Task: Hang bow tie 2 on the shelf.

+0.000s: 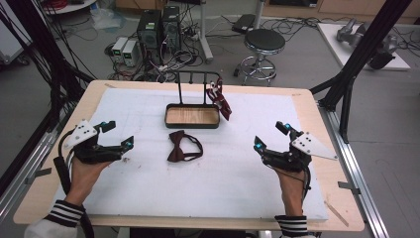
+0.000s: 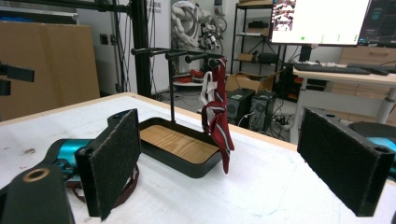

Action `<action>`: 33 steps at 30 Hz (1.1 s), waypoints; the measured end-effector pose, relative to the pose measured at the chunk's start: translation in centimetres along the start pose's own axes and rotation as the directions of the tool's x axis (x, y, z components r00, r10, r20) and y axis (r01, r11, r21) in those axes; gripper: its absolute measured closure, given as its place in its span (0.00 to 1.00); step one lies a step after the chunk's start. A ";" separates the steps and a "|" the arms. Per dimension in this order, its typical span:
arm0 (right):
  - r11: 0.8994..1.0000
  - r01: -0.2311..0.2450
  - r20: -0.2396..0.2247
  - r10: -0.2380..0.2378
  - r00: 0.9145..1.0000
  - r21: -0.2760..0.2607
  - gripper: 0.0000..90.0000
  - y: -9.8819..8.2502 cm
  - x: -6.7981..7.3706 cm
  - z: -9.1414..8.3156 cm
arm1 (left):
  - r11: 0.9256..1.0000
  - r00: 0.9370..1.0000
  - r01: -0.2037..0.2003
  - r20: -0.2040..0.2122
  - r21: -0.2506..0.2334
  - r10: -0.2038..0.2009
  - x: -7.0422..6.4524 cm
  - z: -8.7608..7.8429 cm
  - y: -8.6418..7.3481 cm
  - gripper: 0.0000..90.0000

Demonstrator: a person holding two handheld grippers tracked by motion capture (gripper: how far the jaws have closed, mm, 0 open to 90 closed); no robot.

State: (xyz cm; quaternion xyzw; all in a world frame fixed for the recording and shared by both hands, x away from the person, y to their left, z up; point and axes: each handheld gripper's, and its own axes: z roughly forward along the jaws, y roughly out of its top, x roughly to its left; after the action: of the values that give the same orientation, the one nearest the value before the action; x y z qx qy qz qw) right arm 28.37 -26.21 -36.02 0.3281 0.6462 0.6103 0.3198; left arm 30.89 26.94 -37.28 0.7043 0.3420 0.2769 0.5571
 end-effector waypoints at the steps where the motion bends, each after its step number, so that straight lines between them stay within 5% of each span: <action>1: 1.000 -0.002 0.004 0.002 1.000 -0.002 0.14 -0.1 0.1 -0.1 | 1.000 1.000 -0.004 0.002 0.017 0.004 -0.2 0.3 0.4 0.14; 15: 1.000 -0.009 0.014 0.010 1.000 -0.024 0.14 -1.4 0.1 -0.6 | 0.984 0.998 -0.001 0.062 0.178 -0.010 -2.2 3.6 3.8 0.15; 26: 1.000 -0.013 0.023 0.013 1.000 -0.021 0.14 -1.9 0.2 -0.7 | 0.943 0.996 -0.001 0.086 0.333 -0.029 -3.6 7.0 4.8 0.15; 33: 1.000 -0.015 0.024 0.016 1.000 -0.023 0.14 -2.1 0.2 -0.8 | 0.906 0.994 0.020 0.091 0.422 -0.064 -4.2 9.0 4.8 0.21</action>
State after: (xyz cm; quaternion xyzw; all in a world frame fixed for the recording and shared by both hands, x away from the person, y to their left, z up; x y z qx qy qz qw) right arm 27.58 -26.57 -38.09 0.3366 0.6328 0.6161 0.3266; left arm 36.05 17.59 -34.70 0.8134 0.3797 0.1482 0.4149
